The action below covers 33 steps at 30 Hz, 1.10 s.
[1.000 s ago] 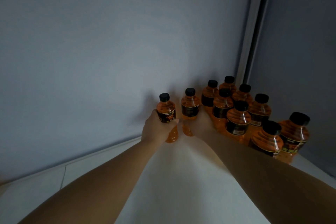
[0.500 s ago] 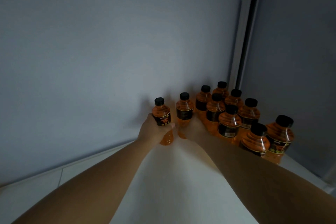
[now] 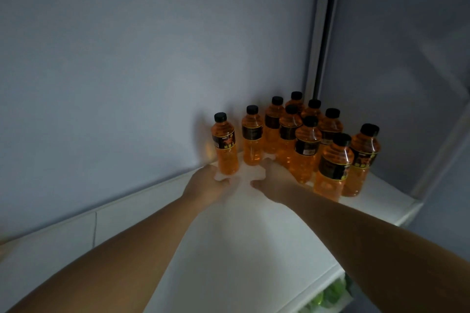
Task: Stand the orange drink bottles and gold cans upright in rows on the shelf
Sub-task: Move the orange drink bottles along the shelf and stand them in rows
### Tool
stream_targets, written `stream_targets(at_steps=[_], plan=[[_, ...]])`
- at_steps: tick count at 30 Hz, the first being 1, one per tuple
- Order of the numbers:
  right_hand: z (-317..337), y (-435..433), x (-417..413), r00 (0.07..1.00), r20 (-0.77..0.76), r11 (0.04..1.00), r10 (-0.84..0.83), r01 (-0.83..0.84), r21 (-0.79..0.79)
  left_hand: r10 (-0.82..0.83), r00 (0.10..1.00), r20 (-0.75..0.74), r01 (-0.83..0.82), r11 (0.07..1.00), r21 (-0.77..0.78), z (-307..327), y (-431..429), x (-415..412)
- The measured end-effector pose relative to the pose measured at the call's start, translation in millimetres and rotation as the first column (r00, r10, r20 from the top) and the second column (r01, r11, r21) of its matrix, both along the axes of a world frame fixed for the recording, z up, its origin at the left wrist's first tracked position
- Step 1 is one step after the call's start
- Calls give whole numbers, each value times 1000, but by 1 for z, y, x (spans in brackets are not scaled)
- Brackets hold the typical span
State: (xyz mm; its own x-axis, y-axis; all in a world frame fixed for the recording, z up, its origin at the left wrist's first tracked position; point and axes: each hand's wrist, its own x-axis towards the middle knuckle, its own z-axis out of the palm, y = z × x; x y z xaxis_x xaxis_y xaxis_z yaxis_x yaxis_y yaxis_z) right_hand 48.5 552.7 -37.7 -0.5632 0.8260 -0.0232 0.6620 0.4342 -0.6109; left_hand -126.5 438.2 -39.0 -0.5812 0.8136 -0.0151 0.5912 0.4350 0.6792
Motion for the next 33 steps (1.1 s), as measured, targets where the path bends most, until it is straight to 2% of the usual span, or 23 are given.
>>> stream_targets(at_steps=[5, 9, 12, 15, 23, 29, 33], plan=[[4, -31, 13, 991, 118, 994, 66, -76, 83, 38, 996, -85, -46, 994, -100, -2, -44, 9], [22, -61, 9, 975, 138, 972, 174, -193, 137, 53, 981, -187, -83, 984, -157, 13, -98, 22], [33, -90, 4, 947, 139, 945, 291, -308, 115, 58, 954, -293, -127, 966, -224, 27, -143, 32], [34, -129, -6, 910, 137, 914, 391, -402, 61, 117, 955, -271, -189, 948, -255, 29, -190, 42], [15, -260, -39, 712, 267, 720, 650, -689, 84, 374, 897, -238, -429, 867, -253, 18, -346, 51], [27, -337, -89, 655, 254, 645, 712, -753, 133, 521, 815, -252, -571, 795, -204, 22, -445, 25], [32, -393, -129, 623, 243, 610, 744, -781, 134, 588, 780, -211, -621, 769, -150, 24, -505, 2]])
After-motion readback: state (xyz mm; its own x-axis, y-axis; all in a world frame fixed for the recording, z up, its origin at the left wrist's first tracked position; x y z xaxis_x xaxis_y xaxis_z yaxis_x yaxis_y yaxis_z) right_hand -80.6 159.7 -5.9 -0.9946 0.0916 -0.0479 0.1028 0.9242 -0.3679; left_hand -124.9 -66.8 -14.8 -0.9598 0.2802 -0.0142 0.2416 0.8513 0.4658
